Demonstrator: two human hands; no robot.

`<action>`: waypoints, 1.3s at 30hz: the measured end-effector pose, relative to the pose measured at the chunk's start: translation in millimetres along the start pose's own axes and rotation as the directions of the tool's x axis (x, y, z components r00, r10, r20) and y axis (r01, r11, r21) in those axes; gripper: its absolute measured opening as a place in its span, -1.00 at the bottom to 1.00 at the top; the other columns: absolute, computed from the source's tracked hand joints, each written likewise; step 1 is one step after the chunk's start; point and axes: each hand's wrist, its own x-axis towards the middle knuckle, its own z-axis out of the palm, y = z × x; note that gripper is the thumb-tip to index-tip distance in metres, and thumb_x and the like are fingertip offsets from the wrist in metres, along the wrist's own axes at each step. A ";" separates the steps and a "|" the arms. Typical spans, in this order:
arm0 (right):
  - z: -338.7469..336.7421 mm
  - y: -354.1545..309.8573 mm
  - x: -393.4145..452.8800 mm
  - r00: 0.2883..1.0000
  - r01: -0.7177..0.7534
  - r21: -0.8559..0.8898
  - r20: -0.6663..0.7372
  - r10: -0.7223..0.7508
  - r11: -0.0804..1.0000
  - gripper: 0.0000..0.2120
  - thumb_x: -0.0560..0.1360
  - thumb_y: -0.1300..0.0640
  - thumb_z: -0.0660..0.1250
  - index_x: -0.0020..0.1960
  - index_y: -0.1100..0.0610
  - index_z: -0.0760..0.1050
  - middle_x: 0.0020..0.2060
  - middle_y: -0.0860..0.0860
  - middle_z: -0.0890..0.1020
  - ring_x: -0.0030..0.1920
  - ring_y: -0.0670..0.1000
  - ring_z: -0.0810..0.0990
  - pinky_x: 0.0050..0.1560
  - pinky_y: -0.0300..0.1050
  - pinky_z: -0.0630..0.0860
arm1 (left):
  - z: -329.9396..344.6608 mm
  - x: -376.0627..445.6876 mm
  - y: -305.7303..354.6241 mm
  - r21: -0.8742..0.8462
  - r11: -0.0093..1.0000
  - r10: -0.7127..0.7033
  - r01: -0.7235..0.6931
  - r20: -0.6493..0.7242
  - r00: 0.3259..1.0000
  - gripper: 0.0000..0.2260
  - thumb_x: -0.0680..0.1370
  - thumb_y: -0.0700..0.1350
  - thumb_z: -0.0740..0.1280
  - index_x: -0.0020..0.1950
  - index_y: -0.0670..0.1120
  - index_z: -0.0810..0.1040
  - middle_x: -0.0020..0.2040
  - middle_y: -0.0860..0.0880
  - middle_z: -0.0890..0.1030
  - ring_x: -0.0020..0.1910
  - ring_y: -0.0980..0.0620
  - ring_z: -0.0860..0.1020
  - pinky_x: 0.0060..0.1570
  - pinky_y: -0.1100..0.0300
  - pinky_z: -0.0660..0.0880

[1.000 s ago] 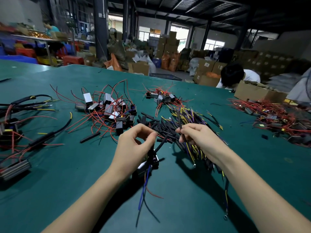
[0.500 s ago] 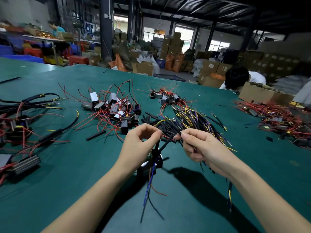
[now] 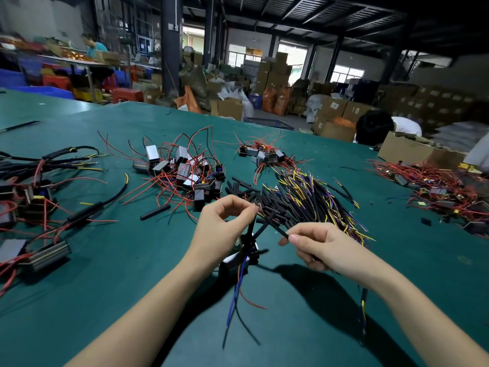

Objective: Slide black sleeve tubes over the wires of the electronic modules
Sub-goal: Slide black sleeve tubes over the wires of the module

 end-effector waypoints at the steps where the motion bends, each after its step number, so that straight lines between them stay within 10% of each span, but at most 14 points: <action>1: -0.2 0.6 -0.6 1.000 -0.017 -0.058 -0.003 0.017 0.998 -0.84 0.59 0.20 0.23 -0.03 0.21 0.57 -0.48 -0.01 0.41 -0.53 -0.07 0.33 -0.50 -0.33 0.26 | 0.2 -0.4 0.5 -0.011 1.000 -0.002 0.002 0.015 1.000 -0.92 0.48 -0.16 0.42 -0.20 -0.14 0.63 -0.21 -0.02 0.68 -0.26 0.22 0.54 -0.20 0.42 0.41; 8: 9.0 -9.1 6.9 0.975 0.063 -0.172 -0.202 -0.098 0.983 -0.92 0.52 0.18 0.36 -0.01 0.11 0.60 -0.15 0.01 0.70 -0.10 -0.06 0.65 -0.01 -0.30 0.51 | 2.6 0.1 2.7 -0.042 0.999 0.006 -0.006 0.005 1.000 -0.93 0.46 -0.22 0.44 -0.22 -0.20 0.64 -0.28 -0.11 0.66 -0.35 0.18 0.50 -0.27 0.38 0.42; 21: 38.4 -24.5 25.5 0.817 0.352 0.029 -0.497 -0.292 0.936 -0.92 0.51 0.29 0.35 -0.14 0.17 0.58 -0.41 -0.12 0.57 -0.42 -0.21 0.44 -0.35 -0.40 0.37 | 0.6 2.8 3.3 -0.058 0.996 -0.066 0.064 -0.041 0.997 -0.88 0.49 -0.22 0.39 -0.26 -0.13 0.63 -0.26 -0.04 0.69 -0.28 0.12 0.53 -0.32 0.31 0.43; 39: 22.8 -32.2 22.0 0.946 0.193 -0.036 -0.258 -0.196 0.981 -0.92 0.51 0.30 0.34 -0.10 0.24 0.63 -0.50 -0.13 0.53 -0.47 -0.16 0.38 -0.40 -0.44 0.32 | 6.4 -2.3 1.2 -0.115 0.993 0.001 0.015 0.138 0.990 -0.95 0.48 -0.25 0.41 -0.09 -0.14 0.65 -0.20 -0.06 0.69 -0.22 0.14 0.57 -0.12 0.28 0.47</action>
